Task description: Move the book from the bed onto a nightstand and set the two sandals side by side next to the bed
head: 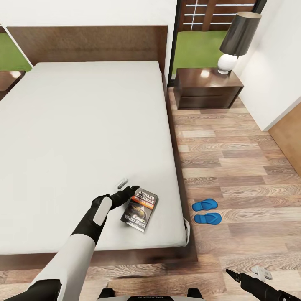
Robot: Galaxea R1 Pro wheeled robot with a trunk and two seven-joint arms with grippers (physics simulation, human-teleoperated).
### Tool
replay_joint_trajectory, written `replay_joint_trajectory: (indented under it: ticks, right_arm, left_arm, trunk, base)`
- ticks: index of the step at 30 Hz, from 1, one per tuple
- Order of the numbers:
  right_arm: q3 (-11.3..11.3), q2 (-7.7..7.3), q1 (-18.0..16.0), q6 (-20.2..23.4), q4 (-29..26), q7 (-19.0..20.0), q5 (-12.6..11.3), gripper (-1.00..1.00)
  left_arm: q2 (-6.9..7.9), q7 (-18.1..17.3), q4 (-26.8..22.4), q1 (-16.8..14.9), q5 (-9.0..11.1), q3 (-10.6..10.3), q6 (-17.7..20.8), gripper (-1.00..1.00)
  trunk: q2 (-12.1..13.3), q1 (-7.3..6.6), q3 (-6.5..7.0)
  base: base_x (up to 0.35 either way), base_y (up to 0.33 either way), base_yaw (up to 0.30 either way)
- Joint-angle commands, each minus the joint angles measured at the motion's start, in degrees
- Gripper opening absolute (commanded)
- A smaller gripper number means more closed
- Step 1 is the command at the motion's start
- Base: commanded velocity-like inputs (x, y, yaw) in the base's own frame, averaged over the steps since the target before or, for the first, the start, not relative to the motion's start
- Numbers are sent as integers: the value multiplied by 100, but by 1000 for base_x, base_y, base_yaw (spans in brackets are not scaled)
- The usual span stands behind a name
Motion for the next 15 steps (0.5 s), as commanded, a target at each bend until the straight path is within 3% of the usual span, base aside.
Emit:
replay_joint_trajectory:
  ticks: [1,15]
  right_arm:
    - [-40,5,-5,34,-8,46,52,100]
    - [-42,5,-5,34,-8,46,52,100]
  left_arm:
    - [-7,-13,0,-1,11,32,40,100]
    - [-7,-13,0,-1,4,32,40,100]
  trunk:
    - [-2,0,-3]
    - [-2,0,-3]
  base:
    - [0,0,0]
    - [0,-58,0]
